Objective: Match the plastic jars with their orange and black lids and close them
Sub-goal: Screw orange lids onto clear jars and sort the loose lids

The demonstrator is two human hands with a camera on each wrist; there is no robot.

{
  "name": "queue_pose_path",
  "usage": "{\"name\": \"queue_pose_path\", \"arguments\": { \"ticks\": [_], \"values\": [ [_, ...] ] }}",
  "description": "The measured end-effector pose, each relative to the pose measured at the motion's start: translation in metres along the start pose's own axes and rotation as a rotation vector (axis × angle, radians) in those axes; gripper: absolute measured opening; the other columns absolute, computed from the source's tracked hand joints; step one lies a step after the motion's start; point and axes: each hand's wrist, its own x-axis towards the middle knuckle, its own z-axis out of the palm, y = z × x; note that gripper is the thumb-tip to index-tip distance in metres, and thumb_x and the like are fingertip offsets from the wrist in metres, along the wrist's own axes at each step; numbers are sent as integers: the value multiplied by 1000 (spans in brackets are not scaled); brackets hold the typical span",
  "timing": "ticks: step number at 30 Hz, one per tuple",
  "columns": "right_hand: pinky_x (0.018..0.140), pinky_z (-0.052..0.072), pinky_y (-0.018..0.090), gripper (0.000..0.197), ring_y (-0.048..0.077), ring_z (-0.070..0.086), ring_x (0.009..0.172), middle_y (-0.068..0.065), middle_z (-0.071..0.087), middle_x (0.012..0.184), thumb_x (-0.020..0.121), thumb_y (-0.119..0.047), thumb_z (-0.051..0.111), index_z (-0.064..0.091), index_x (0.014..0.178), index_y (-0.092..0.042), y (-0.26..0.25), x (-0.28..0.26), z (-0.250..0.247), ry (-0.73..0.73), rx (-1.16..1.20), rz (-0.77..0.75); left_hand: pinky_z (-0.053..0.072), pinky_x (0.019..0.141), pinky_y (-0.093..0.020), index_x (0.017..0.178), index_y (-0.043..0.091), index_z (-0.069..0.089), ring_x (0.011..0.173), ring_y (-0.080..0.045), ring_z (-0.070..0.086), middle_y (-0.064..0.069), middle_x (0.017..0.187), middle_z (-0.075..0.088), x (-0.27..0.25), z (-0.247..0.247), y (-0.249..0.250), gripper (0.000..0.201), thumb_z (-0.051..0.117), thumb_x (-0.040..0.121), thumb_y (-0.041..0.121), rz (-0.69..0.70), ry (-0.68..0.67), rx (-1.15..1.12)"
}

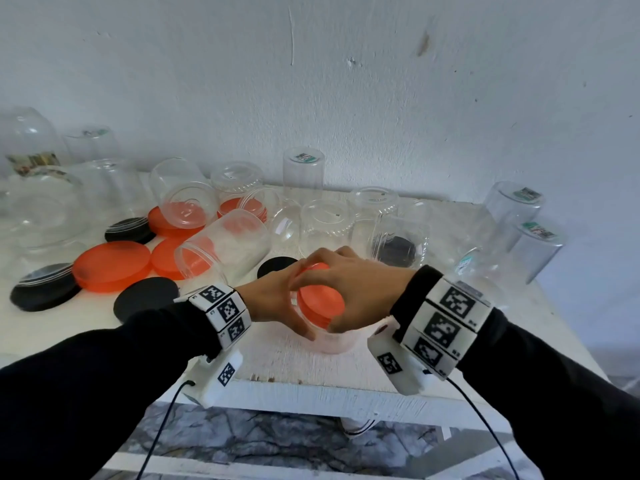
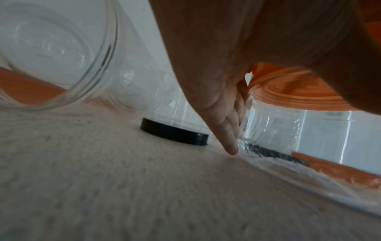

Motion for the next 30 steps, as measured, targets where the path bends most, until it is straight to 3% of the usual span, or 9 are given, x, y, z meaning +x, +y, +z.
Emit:
{"name": "queue_pose_path", "arguments": {
  "ticks": [2, 5, 7, 12, 17, 20, 23, 28, 30],
  "values": [
    [91, 39, 41, 69, 27, 30, 121, -1, 32, 135, 75, -57, 61, 32, 137, -43, -5, 3, 6, 84, -82, 98, 38, 90, -10, 129, 29, 36, 111, 2, 46, 20, 119, 45, -2, -1, 0, 95, 90, 52, 18, -16, 10, 0],
    [92, 38, 45, 84, 33, 34, 124, 6, 35, 137, 74, -78, 43, 29, 141, -30, -9, 6, 8, 156, -177, 263, 42, 99, -27, 134, 25, 28, 117, -9, 48, 10, 125, 49, -2, -2, 0, 103, 90, 52, 21, -58, -20, -23],
    [100, 35, 48, 86, 31, 31, 129, 5, 30, 143, 74, -75, 47, 26, 143, -26, -3, 5, 4, 171, -97, 219, 41, 101, -29, 134, 25, 26, 118, -10, 48, 9, 126, 49, -2, -2, 0, 103, 90, 54, 18, -69, -30, -42],
    [101, 38, 45, 81, 22, 25, 128, -10, 21, 146, 73, -41, 72, 25, 138, -48, 15, -3, -4, -61, 126, 3, 38, 91, -8, 125, 36, 36, 109, 8, 48, 19, 119, 50, 0, -1, -1, 92, 88, 54, 9, -29, -47, -92],
    [81, 39, 36, 86, 29, 43, 115, 2, 38, 132, 69, -80, 48, 27, 141, -38, 6, 1, 7, 166, -199, 193, 41, 94, -12, 127, 33, 34, 110, 9, 49, 19, 120, 51, 1, -1, -1, 92, 88, 56, 10, -40, -50, -122],
    [97, 38, 43, 90, 28, 29, 131, -2, 20, 149, 71, -70, 58, 13, 144, -44, 13, 0, 3, 52, -27, 105, 40, 102, -24, 128, 32, 34, 114, 3, 48, 18, 122, 51, 1, -1, -2, 92, 89, 55, 15, -57, -45, -105],
    [104, 36, 46, 85, 23, 23, 132, -12, 14, 149, 73, -46, 71, 17, 139, -53, 22, -1, -3, -100, 116, 8, 42, 98, -21, 123, 36, 39, 112, 1, 51, 16, 119, 54, 1, -1, -1, 87, 88, 56, 12, -50, -51, -110],
    [77, 38, 33, 87, 29, 52, 108, 5, 41, 128, 70, -79, 47, 29, 141, -33, 7, 4, 7, 161, -190, 198, 41, 97, -20, 122, 38, 39, 115, 2, 51, 16, 121, 55, -1, 0, 2, 88, 89, 53, 17, -61, -46, -148],
    [82, 39, 35, 91, 30, 48, 117, 7, 36, 137, 71, -78, 47, 21, 145, -31, 6, 4, 8, 136, -179, 176, 41, 98, -22, 124, 37, 37, 117, -1, 50, 18, 123, 53, -1, 0, 3, 92, 90, 50, 24, -66, -43, -121]
  ]
}}
